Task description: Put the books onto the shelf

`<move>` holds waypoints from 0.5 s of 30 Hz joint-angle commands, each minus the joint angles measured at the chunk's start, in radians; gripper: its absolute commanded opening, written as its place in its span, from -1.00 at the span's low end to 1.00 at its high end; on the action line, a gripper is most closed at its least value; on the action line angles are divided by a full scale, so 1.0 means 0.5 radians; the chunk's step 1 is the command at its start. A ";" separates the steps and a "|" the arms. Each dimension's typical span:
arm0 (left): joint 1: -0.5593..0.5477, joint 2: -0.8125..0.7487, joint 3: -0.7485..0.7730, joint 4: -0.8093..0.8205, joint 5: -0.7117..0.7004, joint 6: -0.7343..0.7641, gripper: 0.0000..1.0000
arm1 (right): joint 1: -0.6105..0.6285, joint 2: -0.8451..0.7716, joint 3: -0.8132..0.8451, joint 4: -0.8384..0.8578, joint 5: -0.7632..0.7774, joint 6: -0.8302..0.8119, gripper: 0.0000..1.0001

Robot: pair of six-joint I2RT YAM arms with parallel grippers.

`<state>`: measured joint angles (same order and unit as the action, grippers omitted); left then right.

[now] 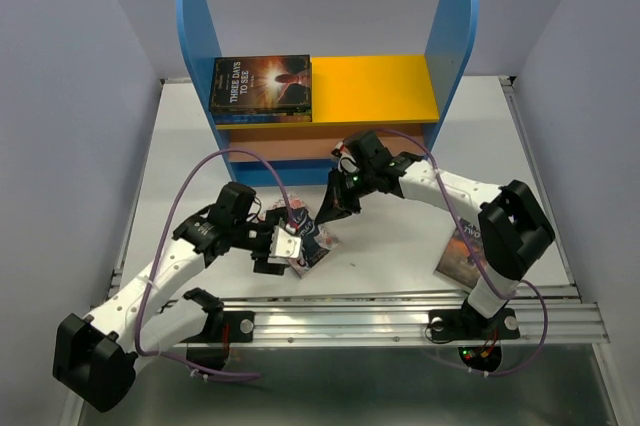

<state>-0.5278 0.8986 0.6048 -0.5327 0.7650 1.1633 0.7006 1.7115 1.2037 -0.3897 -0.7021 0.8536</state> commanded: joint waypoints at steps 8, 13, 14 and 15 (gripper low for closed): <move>0.016 -0.128 0.219 0.347 0.155 -0.503 0.98 | 0.059 -0.091 -0.027 -0.337 0.765 -0.590 -0.99; 0.012 -0.067 0.456 0.856 0.316 -1.166 0.98 | 0.059 -0.195 -0.228 -0.169 0.831 -0.615 0.02; 0.012 -0.036 0.484 0.969 0.338 -1.307 0.98 | 0.059 -0.220 -0.269 -0.108 0.831 -0.615 0.24; 0.009 0.043 0.572 1.174 0.357 -1.551 0.98 | 0.059 -0.256 -0.299 -0.013 0.834 -0.615 0.55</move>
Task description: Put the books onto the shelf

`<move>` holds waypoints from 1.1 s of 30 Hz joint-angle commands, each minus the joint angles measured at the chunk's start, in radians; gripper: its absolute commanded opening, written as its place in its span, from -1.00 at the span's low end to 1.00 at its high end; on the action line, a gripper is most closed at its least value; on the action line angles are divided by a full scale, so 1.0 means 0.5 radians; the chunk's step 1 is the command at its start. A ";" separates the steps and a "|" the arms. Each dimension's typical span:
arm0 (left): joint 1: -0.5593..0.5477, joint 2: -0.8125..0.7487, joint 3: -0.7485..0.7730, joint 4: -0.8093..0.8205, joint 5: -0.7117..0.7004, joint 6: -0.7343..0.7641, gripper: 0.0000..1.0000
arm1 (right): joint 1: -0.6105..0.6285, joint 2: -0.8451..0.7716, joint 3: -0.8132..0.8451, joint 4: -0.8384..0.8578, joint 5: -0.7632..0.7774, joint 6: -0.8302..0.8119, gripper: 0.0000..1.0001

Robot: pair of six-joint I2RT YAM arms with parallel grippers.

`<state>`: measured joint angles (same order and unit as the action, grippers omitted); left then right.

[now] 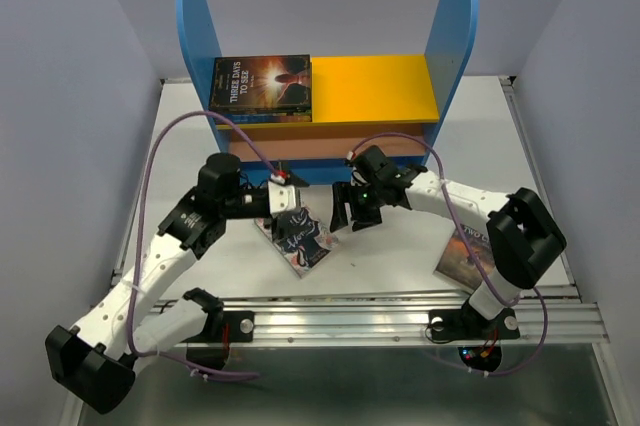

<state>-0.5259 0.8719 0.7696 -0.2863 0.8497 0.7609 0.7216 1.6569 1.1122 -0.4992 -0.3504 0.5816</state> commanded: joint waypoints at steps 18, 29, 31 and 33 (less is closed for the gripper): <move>-0.832 0.803 0.965 1.640 -1.567 -2.469 0.98 | 0.036 -0.212 -0.497 0.983 -0.072 -0.065 0.80; -1.108 -0.133 -0.324 0.482 -2.766 -3.855 0.98 | 0.054 -0.237 -0.601 1.133 -0.219 -0.071 0.80; -1.108 -0.228 -0.437 0.051 -2.816 -4.156 0.98 | 0.072 -0.228 -0.595 1.139 -0.235 -0.071 0.80; -1.108 -0.274 -0.520 -0.162 -2.819 -4.414 0.98 | 0.072 -0.209 -0.592 1.143 -0.241 -0.068 0.80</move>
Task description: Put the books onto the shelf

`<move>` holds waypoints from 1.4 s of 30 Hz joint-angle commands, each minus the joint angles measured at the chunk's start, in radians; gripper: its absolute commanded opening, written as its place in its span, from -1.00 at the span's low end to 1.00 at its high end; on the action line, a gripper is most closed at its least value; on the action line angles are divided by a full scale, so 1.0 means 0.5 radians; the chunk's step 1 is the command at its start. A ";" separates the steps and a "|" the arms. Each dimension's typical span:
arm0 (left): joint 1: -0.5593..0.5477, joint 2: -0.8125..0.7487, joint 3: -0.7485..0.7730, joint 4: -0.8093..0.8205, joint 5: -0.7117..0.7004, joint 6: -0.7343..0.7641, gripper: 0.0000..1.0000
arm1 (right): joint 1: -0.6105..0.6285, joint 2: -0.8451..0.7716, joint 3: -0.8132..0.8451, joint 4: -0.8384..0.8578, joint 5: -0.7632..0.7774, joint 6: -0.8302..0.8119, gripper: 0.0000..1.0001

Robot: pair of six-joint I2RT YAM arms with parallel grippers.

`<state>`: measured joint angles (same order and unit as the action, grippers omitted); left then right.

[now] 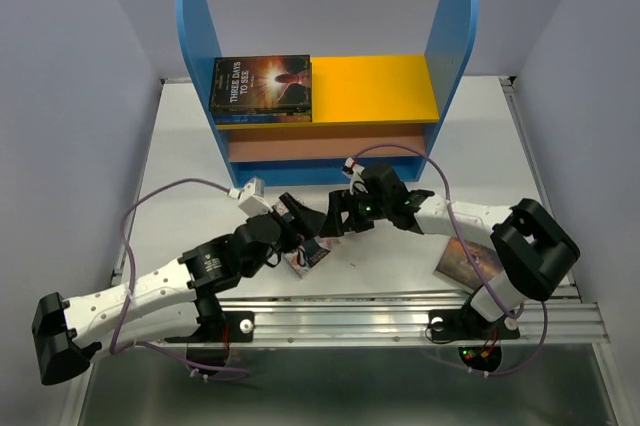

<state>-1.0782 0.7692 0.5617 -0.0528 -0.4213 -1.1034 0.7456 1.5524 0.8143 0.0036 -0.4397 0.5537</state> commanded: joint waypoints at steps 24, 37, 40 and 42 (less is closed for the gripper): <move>0.217 0.694 -0.118 -0.757 -0.136 -1.040 -0.29 | 0.080 0.135 0.090 0.134 -0.268 0.135 0.46; 0.460 0.787 -0.332 -0.128 0.238 -0.757 -0.92 | 0.080 0.218 0.169 0.201 -0.403 0.199 0.15; 0.460 0.781 -0.375 -0.121 0.269 -0.772 -0.92 | 0.080 0.193 0.185 0.281 -0.311 0.279 -0.03; 0.454 0.802 -0.399 -0.100 0.324 -0.775 -0.95 | 0.080 0.166 0.197 0.354 -0.262 0.349 -0.10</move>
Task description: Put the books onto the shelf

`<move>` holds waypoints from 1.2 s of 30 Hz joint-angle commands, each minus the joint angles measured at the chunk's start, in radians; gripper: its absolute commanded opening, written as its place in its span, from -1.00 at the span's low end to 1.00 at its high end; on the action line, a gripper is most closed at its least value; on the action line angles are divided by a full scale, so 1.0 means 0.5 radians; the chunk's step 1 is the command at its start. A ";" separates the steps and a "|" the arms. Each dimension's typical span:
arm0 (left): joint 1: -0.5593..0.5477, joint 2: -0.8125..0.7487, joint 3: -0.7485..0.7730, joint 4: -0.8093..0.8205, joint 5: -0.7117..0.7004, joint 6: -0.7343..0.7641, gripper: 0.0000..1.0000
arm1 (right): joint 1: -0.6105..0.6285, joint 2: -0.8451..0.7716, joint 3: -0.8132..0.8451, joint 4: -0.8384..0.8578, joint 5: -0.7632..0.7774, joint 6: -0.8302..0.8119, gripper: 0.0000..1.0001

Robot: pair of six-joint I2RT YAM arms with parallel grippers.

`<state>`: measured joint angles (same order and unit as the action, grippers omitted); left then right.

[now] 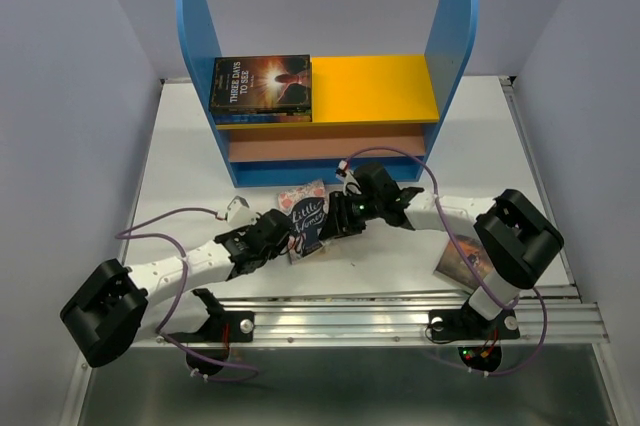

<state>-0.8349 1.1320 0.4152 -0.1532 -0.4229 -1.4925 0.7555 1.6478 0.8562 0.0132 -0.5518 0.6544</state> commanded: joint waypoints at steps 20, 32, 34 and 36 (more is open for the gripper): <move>-0.162 -0.683 -0.103 -0.059 0.201 0.086 0.98 | 0.060 -0.491 -0.003 0.038 0.358 0.127 -0.99; -0.156 -1.807 -0.591 0.671 0.401 0.368 0.98 | 0.060 -1.093 0.042 0.053 0.248 0.001 -0.99; -0.156 -1.822 -0.555 0.735 0.416 0.463 0.98 | 0.060 -1.132 0.067 0.053 0.122 0.026 -0.99; -0.156 -1.795 -0.527 0.809 0.459 0.595 0.98 | 0.060 -1.139 0.076 0.050 0.021 0.053 -0.99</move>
<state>-0.9146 0.2333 0.1242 0.1131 -0.2268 -1.3235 0.7811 1.1183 0.8265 -0.0605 -0.4316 0.6949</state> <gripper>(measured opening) 0.989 0.160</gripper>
